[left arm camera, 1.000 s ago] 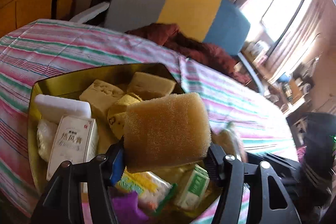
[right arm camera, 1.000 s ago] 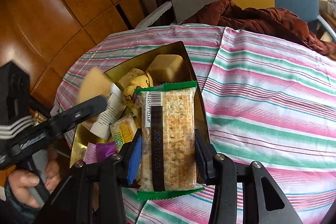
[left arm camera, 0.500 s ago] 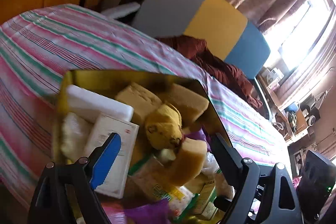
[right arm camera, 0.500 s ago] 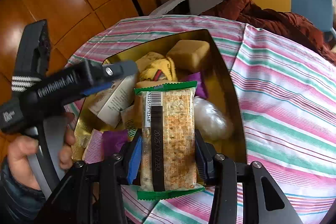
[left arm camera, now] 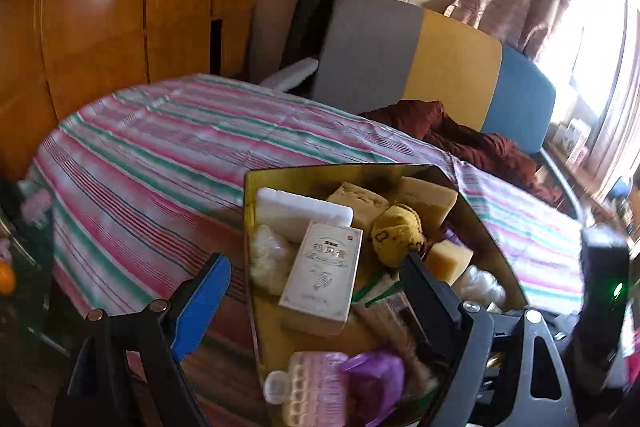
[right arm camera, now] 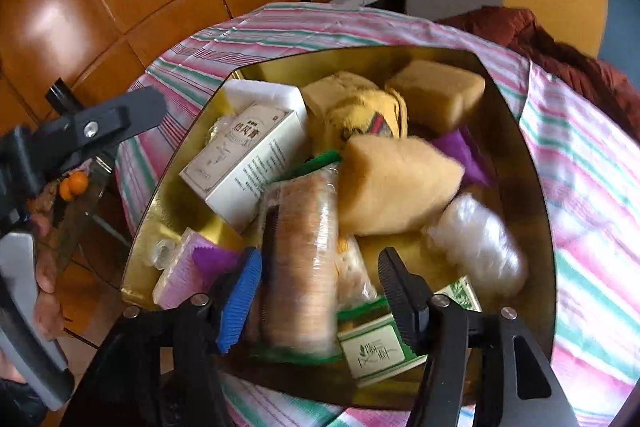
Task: Organize objects
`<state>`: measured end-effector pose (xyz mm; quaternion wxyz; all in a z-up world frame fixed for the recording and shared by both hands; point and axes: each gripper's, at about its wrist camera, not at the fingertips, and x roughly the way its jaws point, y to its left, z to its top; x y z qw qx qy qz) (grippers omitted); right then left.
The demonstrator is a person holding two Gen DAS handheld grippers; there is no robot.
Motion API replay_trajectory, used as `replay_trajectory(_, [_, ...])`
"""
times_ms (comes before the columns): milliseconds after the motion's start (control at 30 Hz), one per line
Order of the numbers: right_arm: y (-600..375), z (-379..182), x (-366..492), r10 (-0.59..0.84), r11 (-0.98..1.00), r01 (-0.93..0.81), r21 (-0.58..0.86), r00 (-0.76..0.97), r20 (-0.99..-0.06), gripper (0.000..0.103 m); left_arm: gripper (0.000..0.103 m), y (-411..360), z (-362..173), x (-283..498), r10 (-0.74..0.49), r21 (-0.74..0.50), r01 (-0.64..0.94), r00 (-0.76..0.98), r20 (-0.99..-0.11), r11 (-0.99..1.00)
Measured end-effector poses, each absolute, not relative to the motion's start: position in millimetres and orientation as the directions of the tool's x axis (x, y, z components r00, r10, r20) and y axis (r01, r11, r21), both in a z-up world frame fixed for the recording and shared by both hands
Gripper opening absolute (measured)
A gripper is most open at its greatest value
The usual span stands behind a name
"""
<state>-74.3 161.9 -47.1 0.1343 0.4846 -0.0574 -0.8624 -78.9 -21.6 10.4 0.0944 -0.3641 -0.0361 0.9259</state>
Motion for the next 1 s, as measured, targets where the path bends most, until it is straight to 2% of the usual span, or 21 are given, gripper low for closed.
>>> replay_trajectory(100, [169.4,-41.6,-67.0,-0.302,-0.953,0.163,0.255,-0.512,-0.804,0.08,0.088,-14.2,16.8,-65.9,0.167,-0.069,-0.16,-0.748,-0.642,-0.985])
replay_trajectory(233, [175.4,-26.8,-54.5,-0.273,-0.961,0.134,0.241,-0.563,-0.78,0.084,0.088,-7.5,23.1,-54.1,0.143,-0.034,-0.156,-0.769,-0.623,-0.987])
replay_trajectory(367, [178.6,-12.8,-43.1,-0.212,-0.976,0.091,0.199,-0.623,-0.753,0.095,0.088,-2.0,26.1,-45.7,0.073,0.012,-0.102,-0.784,-0.616,-0.995])
replay_trajectory(500, [177.5,-4.6,-32.5,-0.136,-0.989,0.054,0.135,-0.665,-0.734,0.1,0.088,1.5,27.1,-35.3,0.061,0.021,-0.093,-0.791,-0.609,-0.995])
replay_trajectory(667, [178.7,-4.6,-21.9,-0.091,-0.994,0.022,0.103,-0.677,-0.731,0.1,0.088,-1.7,22.0,-30.0,0.096,-0.056,-0.078,-0.76,-0.642,-0.995])
replay_trajectory(833, [192.1,-9.5,-10.6,-0.077,-0.993,-0.014,0.117,-0.673,-0.735,0.1,0.088,3.9,16.2,-23.7,0.081,-0.043,-0.07,-0.75,-0.657,-0.997])
replay_trajectory(1000, [198.3,-14.0,-4.7,-0.063,-0.991,-0.044,0.123,-0.668,-0.742,0.1,0.088,9.7,14.9,-14.7,0.083,-0.015,-0.095,-0.774,-0.628,-0.995])
